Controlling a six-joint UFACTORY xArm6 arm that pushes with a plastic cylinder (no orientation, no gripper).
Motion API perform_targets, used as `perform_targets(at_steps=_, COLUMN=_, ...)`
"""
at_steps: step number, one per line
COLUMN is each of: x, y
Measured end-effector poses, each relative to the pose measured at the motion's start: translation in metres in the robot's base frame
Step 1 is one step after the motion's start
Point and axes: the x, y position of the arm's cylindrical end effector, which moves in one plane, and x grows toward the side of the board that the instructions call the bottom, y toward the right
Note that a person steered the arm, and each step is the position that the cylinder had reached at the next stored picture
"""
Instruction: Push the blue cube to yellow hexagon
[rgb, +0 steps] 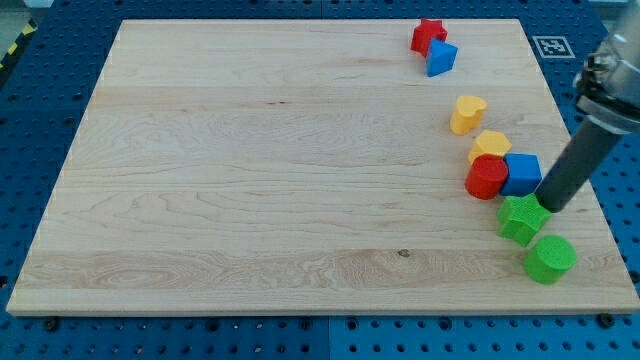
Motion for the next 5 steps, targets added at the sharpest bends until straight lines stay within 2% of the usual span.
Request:
perform_targets(at_steps=3, x=-0.007, y=-0.018)
perform_targets(at_steps=5, x=-0.039, y=-0.003)
